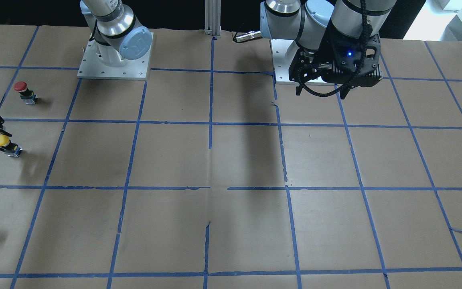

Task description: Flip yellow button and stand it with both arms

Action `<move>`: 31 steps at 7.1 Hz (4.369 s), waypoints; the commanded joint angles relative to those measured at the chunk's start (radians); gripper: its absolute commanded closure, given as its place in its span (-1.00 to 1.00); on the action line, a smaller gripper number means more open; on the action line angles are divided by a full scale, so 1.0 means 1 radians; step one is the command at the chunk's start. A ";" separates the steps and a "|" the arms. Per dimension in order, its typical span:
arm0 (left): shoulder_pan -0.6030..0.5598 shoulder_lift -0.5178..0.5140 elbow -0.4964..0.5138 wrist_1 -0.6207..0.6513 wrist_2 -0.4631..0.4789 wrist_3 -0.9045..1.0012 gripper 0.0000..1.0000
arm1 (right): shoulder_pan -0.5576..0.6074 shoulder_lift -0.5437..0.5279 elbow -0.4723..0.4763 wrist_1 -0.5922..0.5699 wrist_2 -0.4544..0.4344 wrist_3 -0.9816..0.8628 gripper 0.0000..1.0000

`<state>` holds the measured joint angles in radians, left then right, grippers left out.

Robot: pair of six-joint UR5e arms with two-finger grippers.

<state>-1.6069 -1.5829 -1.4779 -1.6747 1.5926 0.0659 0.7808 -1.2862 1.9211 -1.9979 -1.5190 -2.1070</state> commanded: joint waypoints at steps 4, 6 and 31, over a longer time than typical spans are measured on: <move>-0.007 0.003 0.005 0.004 -0.003 -0.001 -0.98 | 0.003 -0.013 -0.054 0.053 0.022 0.063 -0.96; -0.007 0.003 0.007 0.006 -0.037 -0.006 -0.98 | 0.011 -0.106 -0.097 0.235 0.014 0.254 -0.98; 0.002 0.009 0.070 -0.077 -0.022 0.023 -0.99 | 0.764 -0.486 -0.215 0.559 -0.032 2.297 -1.00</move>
<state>-1.6033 -1.5776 -1.4076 -1.7523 1.5701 0.0880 1.5427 -1.7687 1.7071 -1.4398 -1.5542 0.1913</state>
